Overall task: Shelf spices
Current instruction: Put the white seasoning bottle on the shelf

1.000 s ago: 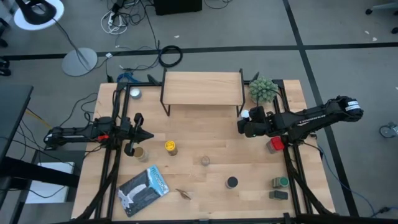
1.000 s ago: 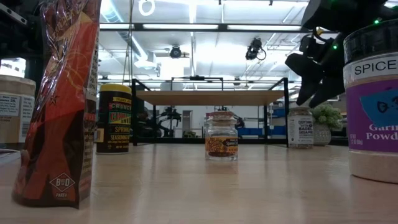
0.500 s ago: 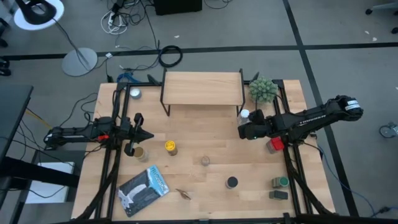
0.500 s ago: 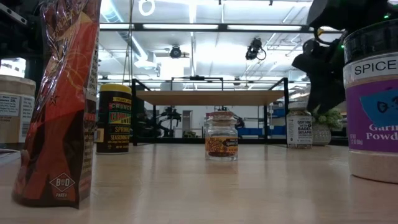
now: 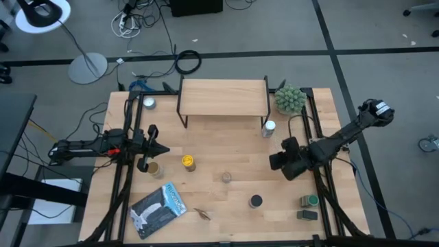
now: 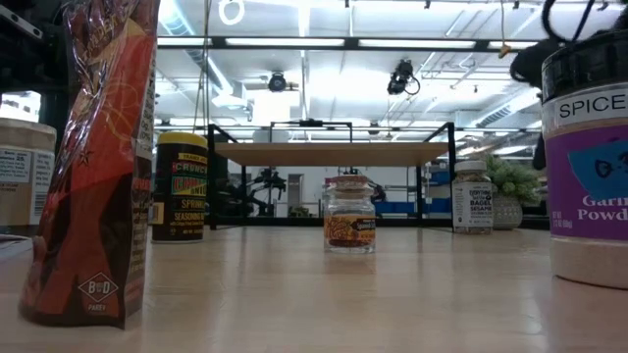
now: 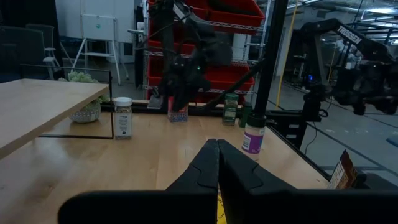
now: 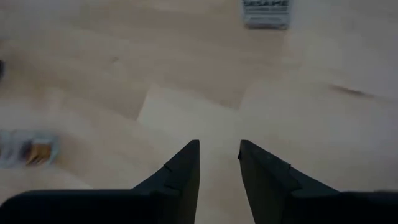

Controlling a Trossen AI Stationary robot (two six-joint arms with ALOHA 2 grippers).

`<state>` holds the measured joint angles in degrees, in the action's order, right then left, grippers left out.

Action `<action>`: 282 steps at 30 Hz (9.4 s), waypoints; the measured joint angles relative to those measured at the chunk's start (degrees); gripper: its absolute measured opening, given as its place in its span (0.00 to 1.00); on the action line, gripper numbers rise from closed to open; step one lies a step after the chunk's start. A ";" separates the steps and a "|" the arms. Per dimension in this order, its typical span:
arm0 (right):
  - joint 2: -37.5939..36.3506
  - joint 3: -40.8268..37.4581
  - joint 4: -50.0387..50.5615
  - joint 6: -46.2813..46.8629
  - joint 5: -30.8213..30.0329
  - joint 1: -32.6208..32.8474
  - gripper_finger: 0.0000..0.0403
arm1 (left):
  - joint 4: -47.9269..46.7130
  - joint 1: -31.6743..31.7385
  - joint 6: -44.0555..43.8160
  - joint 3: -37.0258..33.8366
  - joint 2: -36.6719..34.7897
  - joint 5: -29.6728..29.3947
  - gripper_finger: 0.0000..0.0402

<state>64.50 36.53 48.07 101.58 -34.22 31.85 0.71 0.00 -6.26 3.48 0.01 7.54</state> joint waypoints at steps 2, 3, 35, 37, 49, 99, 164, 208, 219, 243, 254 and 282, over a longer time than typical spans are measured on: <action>1.06 0.00 0.17 0.59 -4.48 2.08 0.28 | -0.02 0.01 -0.02 0.01 0.00 -0.01 0.02; 1.68 0.00 0.35 0.42 -6.80 2.73 0.28 | 0.00 -0.01 0.00 -0.01 0.00 0.01 0.02; 11.35 0.00 0.27 -1.10 -14.22 -13.23 0.88 | 0.00 -0.01 0.00 0.01 0.00 -0.01 0.02; 11.35 0.00 -0.65 -3.49 -14.72 -15.41 0.89 | 0.00 -0.01 0.00 0.01 -0.02 0.01 0.02; 11.35 0.00 -13.62 -25.63 -10.95 -27.42 0.82 | 0.00 -0.01 0.00 -0.01 -0.02 -0.01 0.02; 11.13 0.07 -14.65 -29.42 -1.76 -30.67 0.55 | -0.01 0.01 -0.01 -0.01 -0.01 -0.01 0.02; 29.61 54.00 -8.95 -62.92 4.07 -48.49 0.51 | -0.01 0.00 -0.01 0.00 -0.02 -0.01 0.02; 37.52 63.23 22.97 -43.35 -2.76 -55.73 0.52 | 0.00 -0.01 0.00 -0.01 0.00 0.01 0.02; 33.42 61.26 18.42 -46.33 -0.48 -56.73 0.52 | -0.02 -0.01 -0.02 0.01 0.00 0.01 0.02; 27.06 52.00 12.45 -45.69 -0.33 -55.40 0.52 | 0.09 0.01 0.00 0.01 -0.02 0.01 0.02; 17.33 42.03 -6.01 -52.20 5.32 -57.65 0.51 | 0.09 0.01 0.00 0.01 0.00 -0.01 0.02; 24.47 50.73 12.11 -48.48 6.74 -61.83 0.51 | 0.26 0.01 -0.02 0.01 -0.02 -0.01 0.02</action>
<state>88.97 87.26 60.18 53.10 -27.48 -29.99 0.97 0.01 -6.28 3.49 0.00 7.54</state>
